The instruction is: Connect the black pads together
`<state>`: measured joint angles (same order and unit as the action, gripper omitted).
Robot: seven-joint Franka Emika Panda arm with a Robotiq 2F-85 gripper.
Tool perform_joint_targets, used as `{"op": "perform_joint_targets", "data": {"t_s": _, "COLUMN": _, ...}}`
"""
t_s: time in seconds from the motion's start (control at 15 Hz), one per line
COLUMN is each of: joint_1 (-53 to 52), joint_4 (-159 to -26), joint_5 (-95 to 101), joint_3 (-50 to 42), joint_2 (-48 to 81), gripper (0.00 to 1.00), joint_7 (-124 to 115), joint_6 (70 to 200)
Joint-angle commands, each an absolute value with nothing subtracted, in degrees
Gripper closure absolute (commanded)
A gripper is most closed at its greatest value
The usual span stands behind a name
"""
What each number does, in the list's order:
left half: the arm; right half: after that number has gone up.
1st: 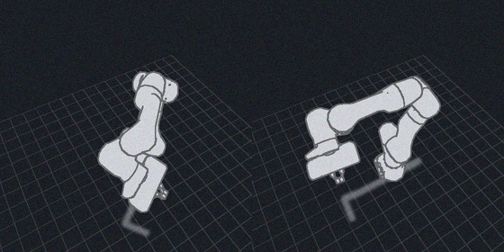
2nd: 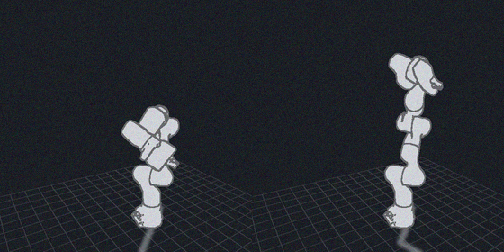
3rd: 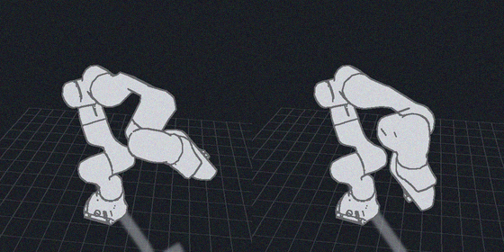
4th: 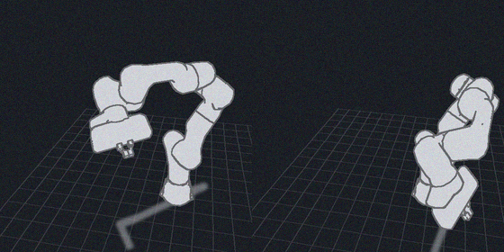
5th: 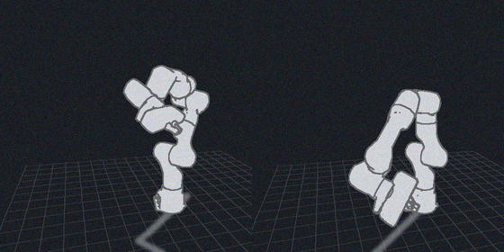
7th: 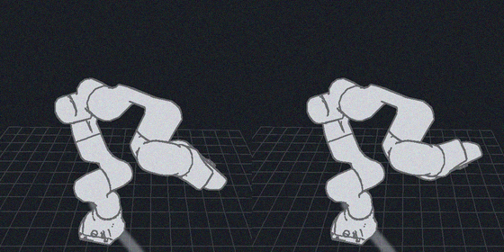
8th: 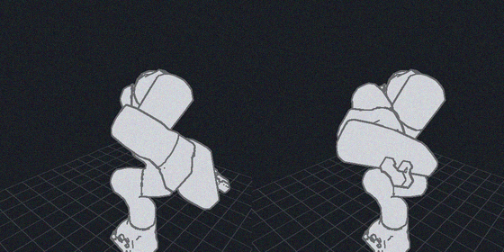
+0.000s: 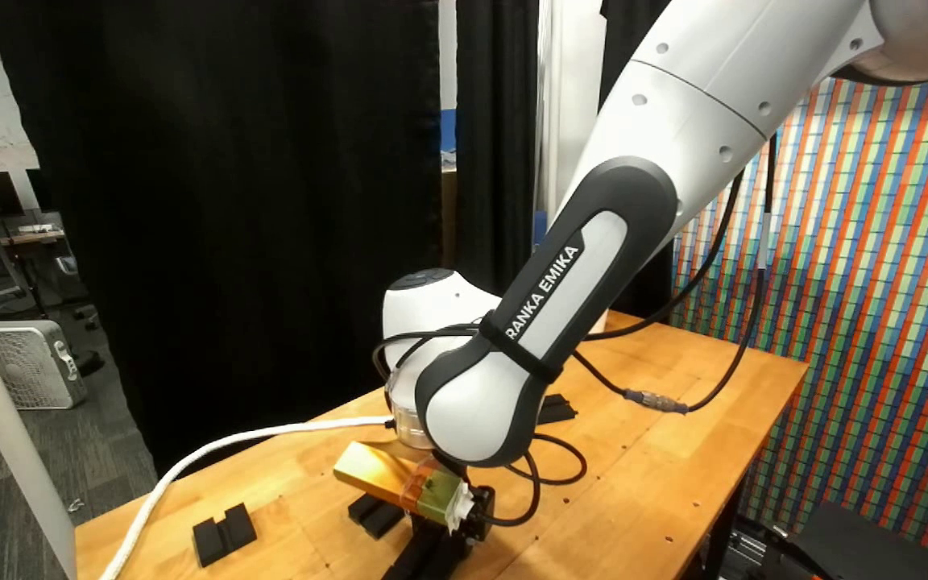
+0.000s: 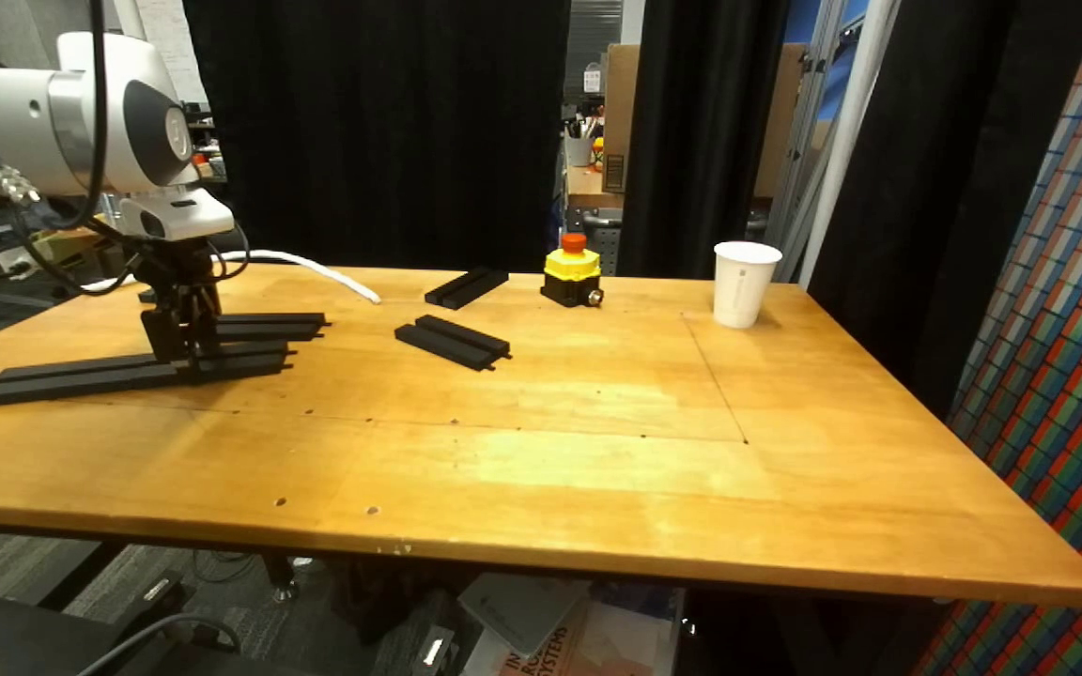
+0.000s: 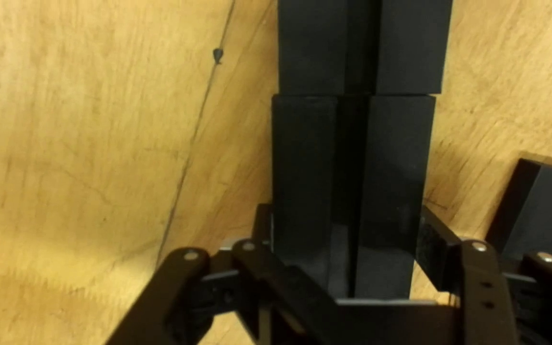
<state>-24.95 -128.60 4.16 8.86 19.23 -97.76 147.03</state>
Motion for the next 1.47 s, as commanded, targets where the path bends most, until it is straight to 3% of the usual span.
{"op": "perform_joint_targets", "data": {"t_s": 0.0, "joint_1": -25.4, "joint_4": -126.2, "joint_5": 3.3, "joint_3": 9.6, "joint_2": 24.6, "gripper": 0.54, "joint_7": -98.8, "joint_6": 150.1}}
{"op": "perform_joint_targets", "data": {"t_s": 0.87, "joint_1": -25.4, "joint_4": -124.9, "joint_5": 2.2, "joint_3": 9.1, "joint_2": 26.6, "gripper": 0.54, "joint_7": -100.7, "joint_6": 152.4}}
{"op": "perform_joint_targets", "data": {"t_s": 0.93, "joint_1": -25.2, "joint_4": -124.9, "joint_5": 2.0, "joint_3": 9.2, "joint_2": 26.5, "gripper": 0.24, "joint_7": -100.6, "joint_6": 152.2}}
{"op": "perform_joint_targets", "data": {"t_s": 1.0, "joint_1": -25.0, "joint_4": -124.9, "joint_5": 1.6, "joint_3": 9.4, "joint_2": 26.6, "gripper": 0.06, "joint_7": -100.3, "joint_6": 152.3}}
{"op": "perform_joint_targets", "data": {"t_s": 1.13, "joint_1": -24.5, "joint_4": -124.7, "joint_5": 0.4, "joint_3": 10.0, "joint_2": 27.5, "gripper": 0.00, "joint_7": -98.6, "joint_6": 153.0}}
{"op": "perform_joint_targets", "data": {"t_s": 1.4, "joint_1": -26.3, "joint_4": -123.3, "joint_5": 2.3, "joint_3": 8.4, "joint_2": 25.5, "gripper": 0.00, "joint_7": -99.9, "joint_6": 148.4}}
